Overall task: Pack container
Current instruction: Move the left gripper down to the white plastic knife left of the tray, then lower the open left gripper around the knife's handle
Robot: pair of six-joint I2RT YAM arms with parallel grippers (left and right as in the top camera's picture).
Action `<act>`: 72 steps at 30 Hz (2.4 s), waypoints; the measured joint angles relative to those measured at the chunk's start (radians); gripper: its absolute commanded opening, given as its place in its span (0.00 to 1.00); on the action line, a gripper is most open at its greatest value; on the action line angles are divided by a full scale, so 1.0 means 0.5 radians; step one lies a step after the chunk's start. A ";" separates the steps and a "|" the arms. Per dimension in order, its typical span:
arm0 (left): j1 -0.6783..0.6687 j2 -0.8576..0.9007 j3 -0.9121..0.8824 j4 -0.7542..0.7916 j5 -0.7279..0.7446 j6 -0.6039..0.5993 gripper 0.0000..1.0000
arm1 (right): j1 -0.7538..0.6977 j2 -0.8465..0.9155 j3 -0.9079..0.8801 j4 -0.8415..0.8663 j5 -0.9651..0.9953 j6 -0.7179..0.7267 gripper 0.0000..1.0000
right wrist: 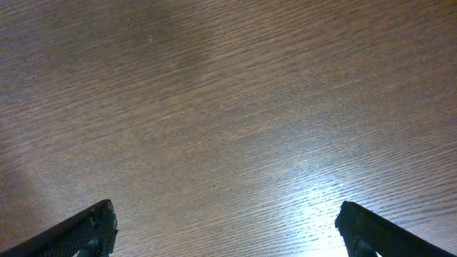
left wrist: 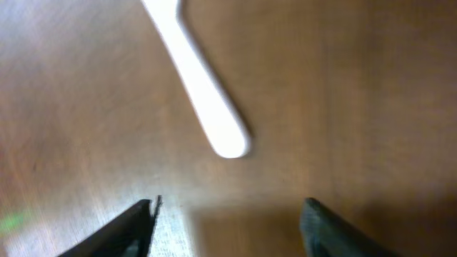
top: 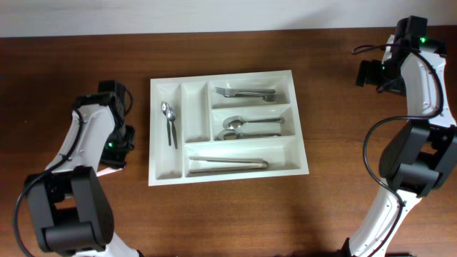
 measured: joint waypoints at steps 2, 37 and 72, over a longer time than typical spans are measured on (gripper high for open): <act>0.001 -0.009 -0.085 0.007 0.002 -0.147 0.79 | 0.000 0.000 0.000 0.000 0.000 0.000 0.99; 0.348 0.016 -0.423 0.502 0.090 -0.507 0.70 | 0.000 0.000 0.000 -0.001 0.000 0.000 0.99; 0.348 0.029 -0.426 0.334 -0.116 0.028 0.54 | 0.000 0.000 0.000 0.000 0.000 0.000 0.99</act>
